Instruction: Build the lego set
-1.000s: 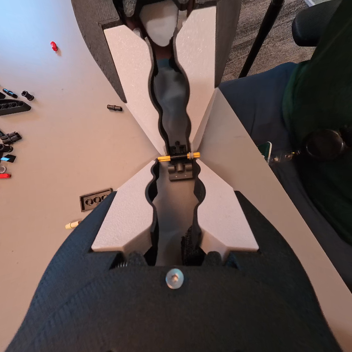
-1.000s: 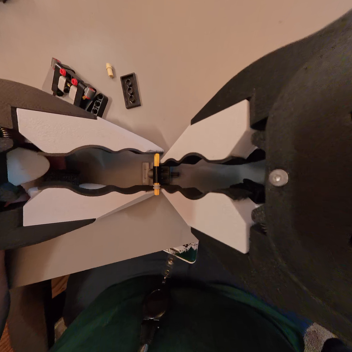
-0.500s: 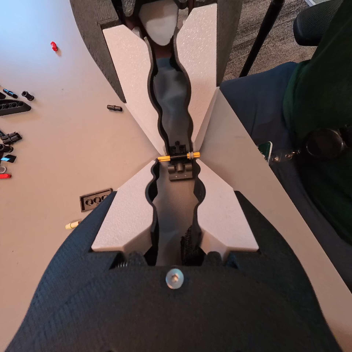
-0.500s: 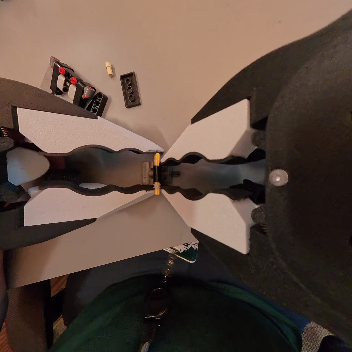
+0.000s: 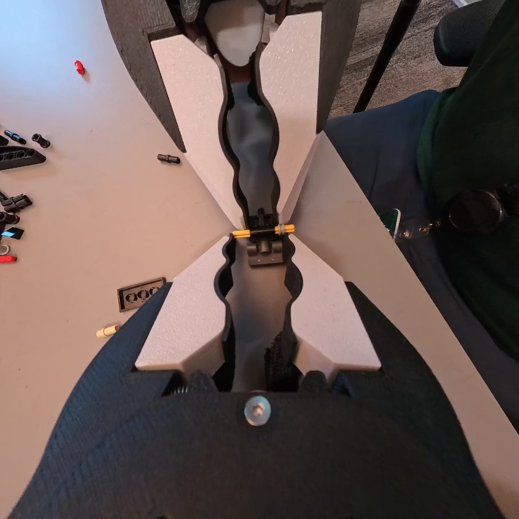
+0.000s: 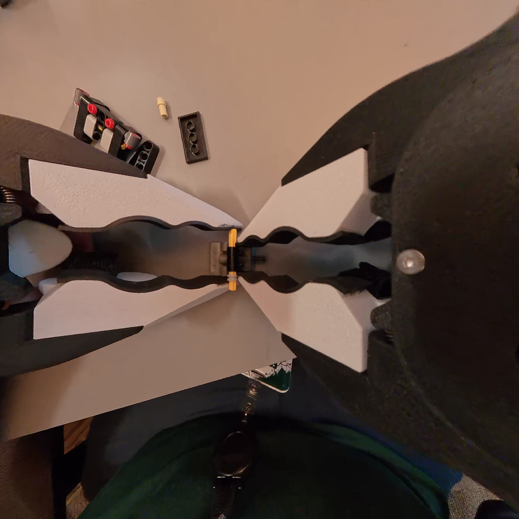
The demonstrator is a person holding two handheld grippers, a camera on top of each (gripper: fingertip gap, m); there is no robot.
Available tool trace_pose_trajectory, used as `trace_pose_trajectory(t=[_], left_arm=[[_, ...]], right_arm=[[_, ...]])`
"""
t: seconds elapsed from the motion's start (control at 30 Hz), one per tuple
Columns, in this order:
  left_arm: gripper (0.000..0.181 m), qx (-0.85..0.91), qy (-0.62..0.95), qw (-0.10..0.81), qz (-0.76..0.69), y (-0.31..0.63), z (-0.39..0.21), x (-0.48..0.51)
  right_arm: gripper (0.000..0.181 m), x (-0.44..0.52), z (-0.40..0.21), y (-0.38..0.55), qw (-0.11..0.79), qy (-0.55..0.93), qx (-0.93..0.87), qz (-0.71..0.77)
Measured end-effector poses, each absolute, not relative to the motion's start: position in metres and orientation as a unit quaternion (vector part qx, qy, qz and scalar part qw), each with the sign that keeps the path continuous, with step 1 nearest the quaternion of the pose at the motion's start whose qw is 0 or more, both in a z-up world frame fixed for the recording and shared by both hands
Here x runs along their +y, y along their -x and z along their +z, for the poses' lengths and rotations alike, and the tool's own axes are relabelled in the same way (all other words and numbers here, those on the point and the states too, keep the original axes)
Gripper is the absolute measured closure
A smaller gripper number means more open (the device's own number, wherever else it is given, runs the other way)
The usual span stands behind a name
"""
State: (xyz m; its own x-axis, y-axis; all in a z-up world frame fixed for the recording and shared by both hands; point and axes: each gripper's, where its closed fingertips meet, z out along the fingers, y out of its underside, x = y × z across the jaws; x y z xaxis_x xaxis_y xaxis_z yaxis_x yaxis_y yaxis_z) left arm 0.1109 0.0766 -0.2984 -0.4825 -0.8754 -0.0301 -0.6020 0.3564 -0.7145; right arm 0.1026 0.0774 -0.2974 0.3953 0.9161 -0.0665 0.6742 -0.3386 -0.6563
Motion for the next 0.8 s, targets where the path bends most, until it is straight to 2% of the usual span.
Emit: trace_pose_trajectory(t=[0.3, 0.47, 0.8], left_arm=[[0.149, 0.796, 0.463, 0.208, -0.329, -0.112, -0.2984, 0.0768], [0.149, 0.795, 0.464, 0.207, -0.33, -0.1127, -0.2984, 0.0767], [0.149, 0.795, 0.466, 0.203, -0.33, -0.1126, -0.2983, 0.0764]], right_arm=[[0.166, 0.0773, -0.2973, -0.1036, 0.278, 0.789, -0.499, 0.226], [0.156, 0.0728, -0.296, -0.1029, 0.272, 0.787, -0.495, 0.247], [0.163, 0.0746, -0.2965, -0.1038, 0.247, 0.798, -0.501, 0.227]])
